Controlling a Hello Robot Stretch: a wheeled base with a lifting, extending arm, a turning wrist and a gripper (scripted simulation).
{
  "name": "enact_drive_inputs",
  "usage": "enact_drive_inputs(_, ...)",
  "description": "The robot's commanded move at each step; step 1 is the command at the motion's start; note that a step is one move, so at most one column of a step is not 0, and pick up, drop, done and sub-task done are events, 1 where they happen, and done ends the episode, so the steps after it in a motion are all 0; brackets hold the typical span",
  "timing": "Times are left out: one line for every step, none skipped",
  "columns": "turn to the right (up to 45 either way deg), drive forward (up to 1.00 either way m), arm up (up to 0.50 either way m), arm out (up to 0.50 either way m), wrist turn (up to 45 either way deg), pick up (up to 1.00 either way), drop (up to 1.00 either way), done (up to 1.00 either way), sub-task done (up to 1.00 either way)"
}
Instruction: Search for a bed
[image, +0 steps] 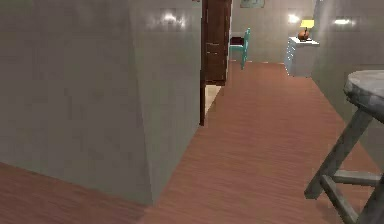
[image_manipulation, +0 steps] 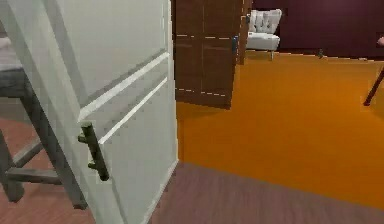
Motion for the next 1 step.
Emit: enact_drive_inputs(0.0, 0.2, 0.0, 0.0, 0.0, 0.0, 0.0, 0.0, 0.0)
